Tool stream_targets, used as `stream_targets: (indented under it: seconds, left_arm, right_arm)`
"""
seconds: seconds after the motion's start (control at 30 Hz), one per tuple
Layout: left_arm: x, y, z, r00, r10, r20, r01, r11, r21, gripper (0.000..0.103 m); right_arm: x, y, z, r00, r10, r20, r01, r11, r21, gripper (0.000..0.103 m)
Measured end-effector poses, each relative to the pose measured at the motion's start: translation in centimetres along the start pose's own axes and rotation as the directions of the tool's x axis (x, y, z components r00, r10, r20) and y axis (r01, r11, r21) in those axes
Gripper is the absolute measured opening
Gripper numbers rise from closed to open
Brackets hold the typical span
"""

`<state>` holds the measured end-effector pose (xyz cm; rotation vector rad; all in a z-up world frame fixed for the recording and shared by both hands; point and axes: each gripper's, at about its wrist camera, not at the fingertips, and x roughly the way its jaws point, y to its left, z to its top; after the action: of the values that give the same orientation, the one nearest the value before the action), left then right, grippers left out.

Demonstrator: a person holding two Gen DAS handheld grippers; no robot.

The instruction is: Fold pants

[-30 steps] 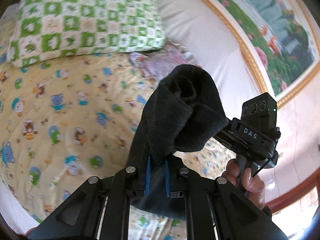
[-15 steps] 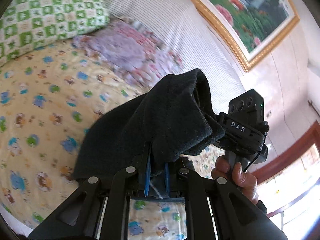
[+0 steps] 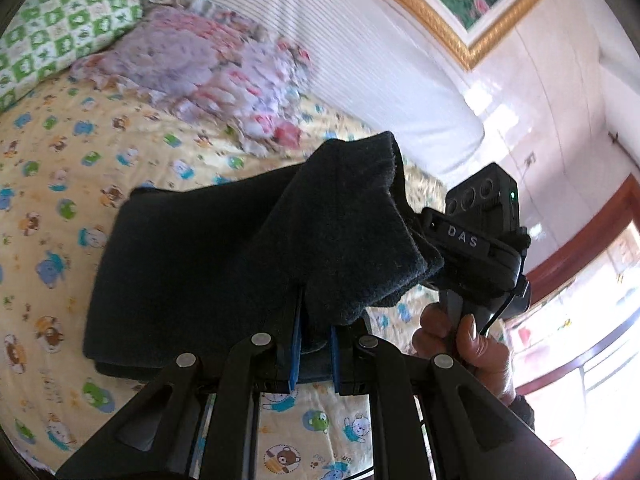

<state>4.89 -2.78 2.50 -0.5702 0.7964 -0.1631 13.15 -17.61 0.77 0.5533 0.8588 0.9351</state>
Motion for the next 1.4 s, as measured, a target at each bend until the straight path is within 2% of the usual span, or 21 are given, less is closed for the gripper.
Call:
stream_targets:
  seconds: [0.27, 0.57, 0.77, 0.93, 1.1, 1.13, 1.17, 1.2, 1.23, 1.27, 1.3, 1.4]
  left_arm:
    - [3.7, -1.1, -1.7, 0.996, 0.032, -0.081, -0.027, 0.998, 0.061, 0.010]
    - [5.1, -1.5, -2.5, 0.995, 0.061, -0.078, -0.052, 0.993, 0.108, 0.012]
    - [4.6, -2.0, -2.9, 0.996, 0.060, -0.073, -0.050, 0.989, 0.140, 0.023]
    - [4.2, -2.2, -3.1, 0.995, 0.007, -0.095, 0.007, 0.989, 0.144, 0.047]
    - [3.3, -2.0, -3.4, 0.994, -0.020, -0.108, 0.036, 0.988, 0.153, 0.048]
    - [3.1, -1.9, -3.4, 0.993, -0.027, -0.112, 0.044, 0.988, 0.151, 0.049]
    - [2.7, -1.7, -3.4, 0.993, -0.034, -0.114, 0.050, 0.988, 0.145, 0.050]
    - [2.3, -1.5, -3.4, 0.993, -0.039, -0.114, 0.055, 0.988, 0.141, 0.051]
    - [2.0, -1.4, -3.4, 0.993, -0.044, -0.113, 0.060, 0.988, 0.139, 0.051]
    - [1.5, -1.1, -3.4, 0.993, -0.046, -0.109, 0.060, 0.989, 0.136, 0.052]
    - [1.0, -0.9, -3.3, 0.994, -0.048, -0.101, 0.061, 0.989, 0.132, 0.053]
    - [-0.6, 0.0, -2.9, 0.997, -0.041, -0.072, 0.049, 0.992, 0.119, 0.056]
  right_arm:
    - [-1.9, -4.4, -2.2, 0.999, -0.025, 0.045, 0.021, 0.996, 0.085, 0.007]
    - [-3.9, -7.5, -4.1, 0.992, -0.063, 0.113, 0.043, 0.984, 0.172, 0.005]
    - [-5.5, -7.5, -5.0, 0.983, -0.103, 0.152, 0.072, 0.978, 0.197, 0.006]
    - [-6.8, -6.5, -6.2, 0.972, -0.154, 0.178, 0.116, 0.972, 0.206, 0.006]
    - [-8.7, -5.1, -7.1, 0.954, -0.197, 0.227, 0.147, 0.965, 0.218, 0.007]
    - [-8.9, -4.8, -7.2, 0.951, -0.202, 0.234, 0.151, 0.964, 0.218, 0.008]
    - [-9.3, -4.3, -7.3, 0.947, -0.210, 0.242, 0.159, 0.963, 0.216, 0.014]
    - [-9.7, -3.7, -7.4, 0.941, -0.225, 0.253, 0.172, 0.961, 0.214, 0.028]
    - [-9.8, -3.2, -7.3, 0.938, -0.234, 0.257, 0.182, 0.960, 0.211, 0.039]
    - [-9.9, -2.6, -7.4, 0.933, -0.244, 0.263, 0.194, 0.960, 0.203, 0.056]
    - [-10.1, -1.8, -7.3, 0.929, -0.250, 0.271, 0.204, 0.961, 0.187, 0.059]
    - [-10.1, 0.8, -6.8, 0.923, -0.256, 0.287, 0.225, 0.965, 0.136, 0.059]
